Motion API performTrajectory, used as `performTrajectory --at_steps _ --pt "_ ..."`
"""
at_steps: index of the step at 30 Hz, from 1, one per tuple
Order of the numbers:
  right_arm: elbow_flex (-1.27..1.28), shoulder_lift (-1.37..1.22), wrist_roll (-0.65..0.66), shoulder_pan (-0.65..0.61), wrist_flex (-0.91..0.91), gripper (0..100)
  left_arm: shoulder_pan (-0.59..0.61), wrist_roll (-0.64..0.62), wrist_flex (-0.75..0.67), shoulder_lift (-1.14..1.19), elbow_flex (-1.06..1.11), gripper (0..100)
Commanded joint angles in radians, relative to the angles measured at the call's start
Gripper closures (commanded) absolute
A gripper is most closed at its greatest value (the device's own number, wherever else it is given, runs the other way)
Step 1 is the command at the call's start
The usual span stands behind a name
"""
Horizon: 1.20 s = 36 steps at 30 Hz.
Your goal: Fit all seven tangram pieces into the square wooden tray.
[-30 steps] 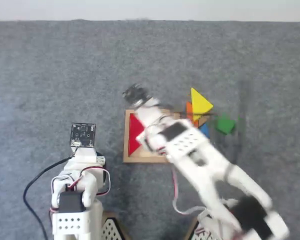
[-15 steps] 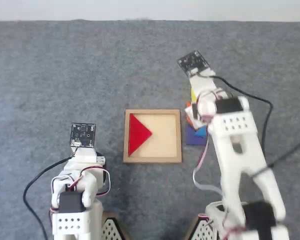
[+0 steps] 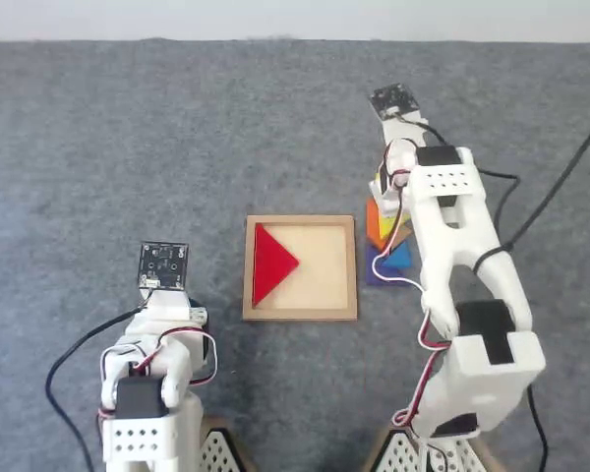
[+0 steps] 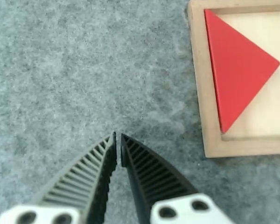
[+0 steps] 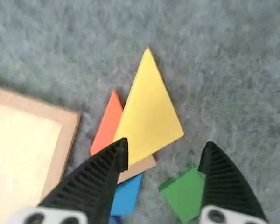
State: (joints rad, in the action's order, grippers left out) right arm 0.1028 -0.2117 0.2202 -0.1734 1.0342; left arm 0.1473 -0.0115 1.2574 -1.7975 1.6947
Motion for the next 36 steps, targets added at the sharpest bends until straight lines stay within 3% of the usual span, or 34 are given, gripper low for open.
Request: performTrajectory --at_steps 1,8,14,21,27,36 --pt "-0.074 0.002 -0.020 -0.013 -0.025 74.3 -0.006 0.003 -0.002 -0.011 -0.012 98" --pt "-0.155 -0.143 -0.135 -0.025 -0.045 74.2 -0.006 0.003 -0.002 -0.011 -0.012 98" --pt "-0.301 -0.314 -0.106 0.007 -0.022 74.2 -0.006 0.003 -0.002 -0.011 -0.012 98" --pt "-0.365 -0.403 -0.094 -0.028 0.125 74.7 -0.006 0.003 -0.002 -0.011 -0.012 98" --pt "-0.367 -0.407 -0.127 -0.021 0.165 92.5 -0.006 0.003 -0.002 -0.011 -0.012 98" --pt "-0.334 -0.231 -0.129 0.076 0.213 94.5 -0.006 0.003 -0.002 -0.011 -0.012 98"
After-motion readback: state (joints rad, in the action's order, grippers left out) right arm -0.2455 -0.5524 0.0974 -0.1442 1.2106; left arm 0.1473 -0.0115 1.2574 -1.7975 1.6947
